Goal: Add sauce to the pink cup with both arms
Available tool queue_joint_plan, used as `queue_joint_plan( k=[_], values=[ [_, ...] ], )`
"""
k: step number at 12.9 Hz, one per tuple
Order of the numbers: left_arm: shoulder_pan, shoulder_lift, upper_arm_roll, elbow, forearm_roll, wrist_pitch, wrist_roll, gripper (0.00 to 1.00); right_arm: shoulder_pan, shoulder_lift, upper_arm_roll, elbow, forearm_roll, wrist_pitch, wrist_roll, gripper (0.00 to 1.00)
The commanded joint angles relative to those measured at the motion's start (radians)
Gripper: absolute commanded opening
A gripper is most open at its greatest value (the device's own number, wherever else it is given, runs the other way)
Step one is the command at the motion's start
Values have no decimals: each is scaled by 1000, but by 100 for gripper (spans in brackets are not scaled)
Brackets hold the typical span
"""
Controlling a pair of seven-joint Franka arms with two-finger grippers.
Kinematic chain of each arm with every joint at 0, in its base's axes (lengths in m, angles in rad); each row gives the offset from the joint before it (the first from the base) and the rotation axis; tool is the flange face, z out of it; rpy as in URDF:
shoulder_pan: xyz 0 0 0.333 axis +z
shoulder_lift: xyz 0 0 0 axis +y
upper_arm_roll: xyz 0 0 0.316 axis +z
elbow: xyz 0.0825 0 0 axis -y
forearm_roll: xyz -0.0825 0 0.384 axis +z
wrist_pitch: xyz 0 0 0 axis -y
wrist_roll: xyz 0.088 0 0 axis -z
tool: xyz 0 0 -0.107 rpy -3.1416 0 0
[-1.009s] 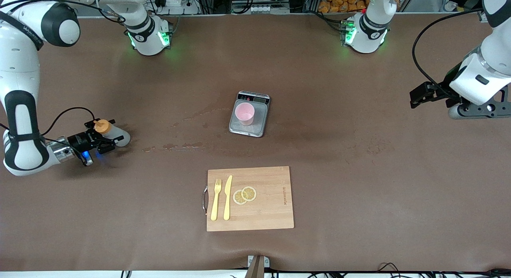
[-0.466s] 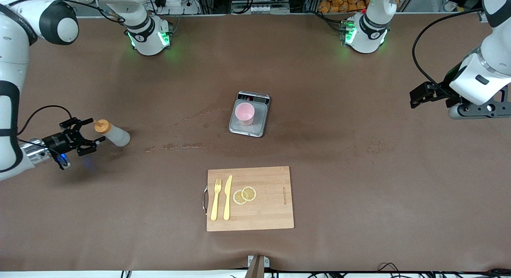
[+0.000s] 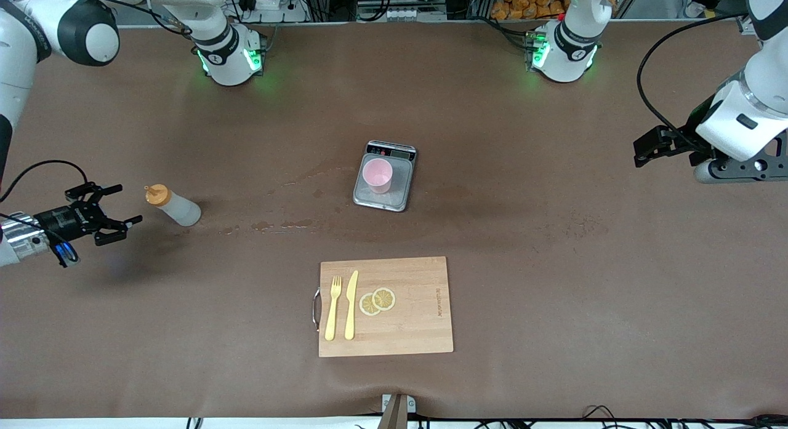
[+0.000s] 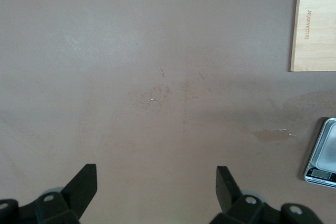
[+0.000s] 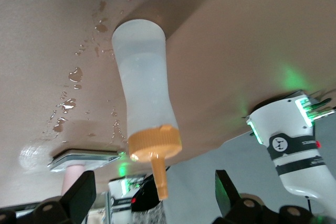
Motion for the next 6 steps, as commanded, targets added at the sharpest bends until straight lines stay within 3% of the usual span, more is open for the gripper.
queue_joint_plan(
  k=[1,6],
  values=[
    [6,-30,4,-11,-4,-8,11,100,41,-76,5,15,-47,-8,17,100],
    [14,-31,5,-14,-3,-9,13,100,166,-160,6,61,-65,-5,-47,100]
  ],
)
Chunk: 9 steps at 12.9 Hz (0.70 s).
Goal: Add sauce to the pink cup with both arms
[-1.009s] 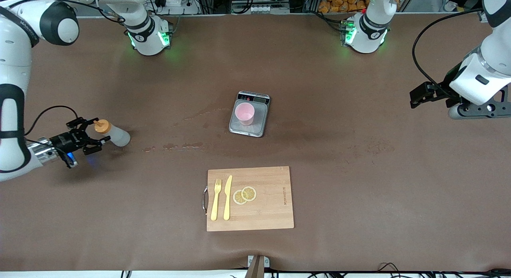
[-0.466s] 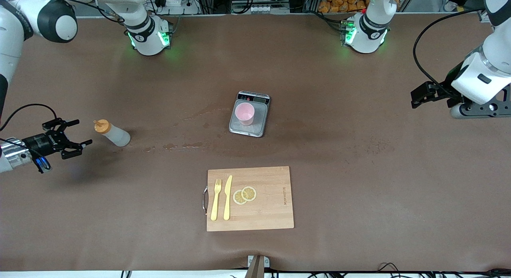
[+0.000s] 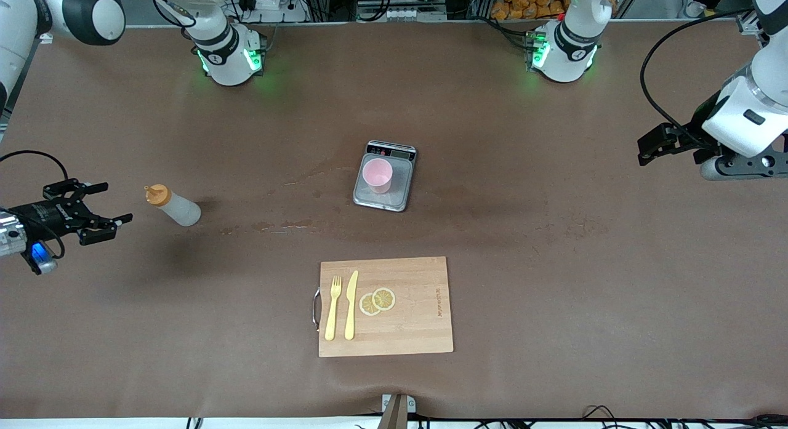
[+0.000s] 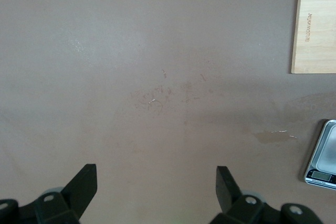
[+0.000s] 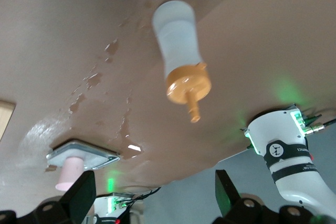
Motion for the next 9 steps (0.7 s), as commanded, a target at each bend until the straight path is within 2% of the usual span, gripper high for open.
queue_joint_plan(
  k=[1,3,4,6,8,9],
  values=[
    [10,-23,1,-15,-3,-8,13,100,92,-38,-2,10,-70,-2,-34,100],
    [10,-22,1,-15,-3,-8,13,100,111,-57,-2,10,-86,14,-39,100],
    [10,-20,1,-15,-3,-8,13,100,105,-76,0,10,-104,39,-109,100],
    [10,-19,1,-15,-3,-7,13,100,118,-142,4,1,-209,97,-410,100],
    [10,-19,1,-17,-3,-7,13,100,129,-199,4,-34,-218,145,-430,100],
    [10,-19,1,-17,-3,-7,13,100,155,-249,4,-91,-219,194,-429,100]
  ],
)
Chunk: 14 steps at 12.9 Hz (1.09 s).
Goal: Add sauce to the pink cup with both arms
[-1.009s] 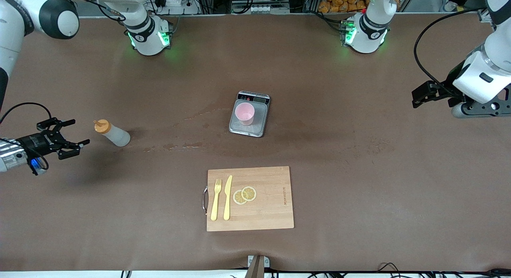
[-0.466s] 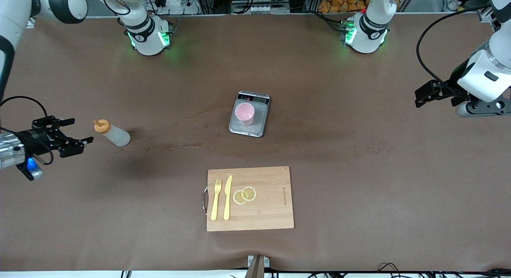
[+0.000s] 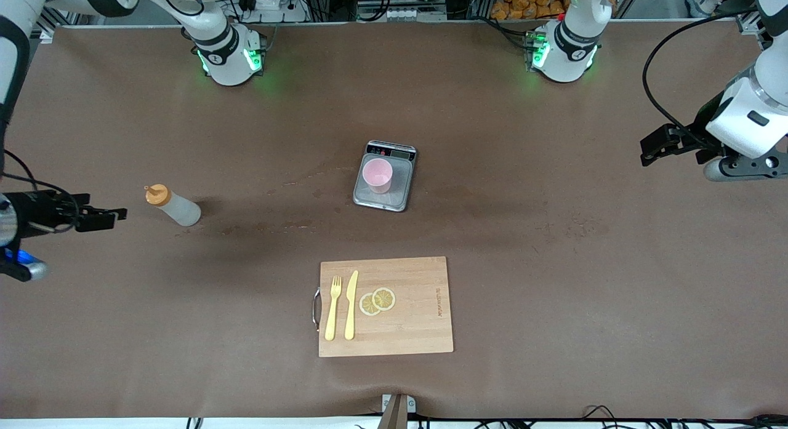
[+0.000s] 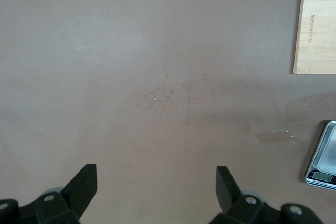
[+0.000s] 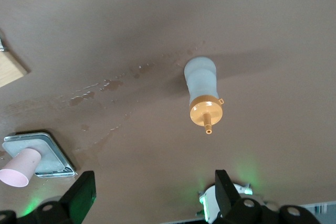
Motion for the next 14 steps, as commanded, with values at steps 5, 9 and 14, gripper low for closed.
queue_joint_plan(
  k=[5,9,14],
  values=[
    [6,-19,0,-15,-3,-6,13,100,164,-637,5,-959,-79,755,-34,100],
    [6,-19,0,-12,-3,-8,14,100,178,-580,7,-780,-187,689,-48,100],
    [3,-14,0,3,-3,-8,13,100,161,-456,4,-505,-232,561,-47,100]
  ],
)
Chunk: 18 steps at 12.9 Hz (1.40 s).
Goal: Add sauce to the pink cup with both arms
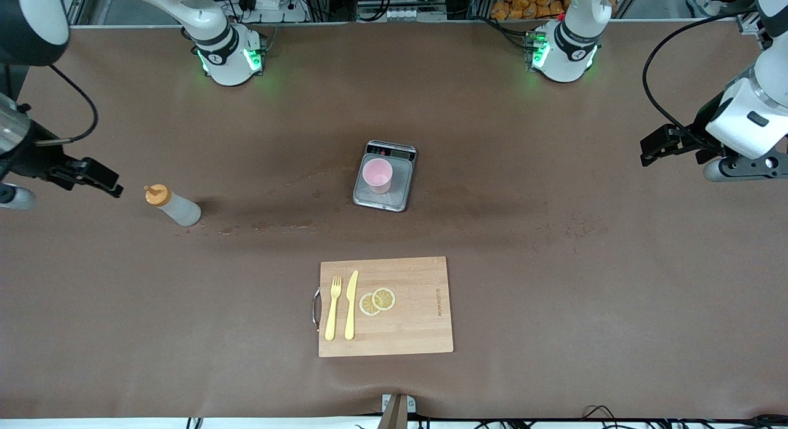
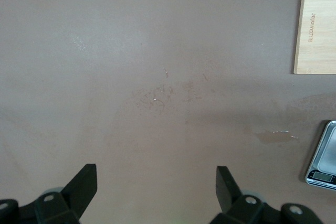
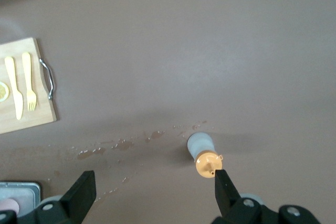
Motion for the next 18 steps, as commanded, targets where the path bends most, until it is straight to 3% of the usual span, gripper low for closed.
queue_joint_plan(
  k=[1,9,18],
  values=[
    [4,-11,0,4,-4,-8,14,100,-7,66,-1,101,-23,-26,-10,100],
    [5,-10,5,56,-4,-31,10,100,8,63,2,135,-116,8,-12,100],
    [4,6,8,55,-3,-31,10,100,-4,63,1,135,-110,9,-12,100]
  ],
)
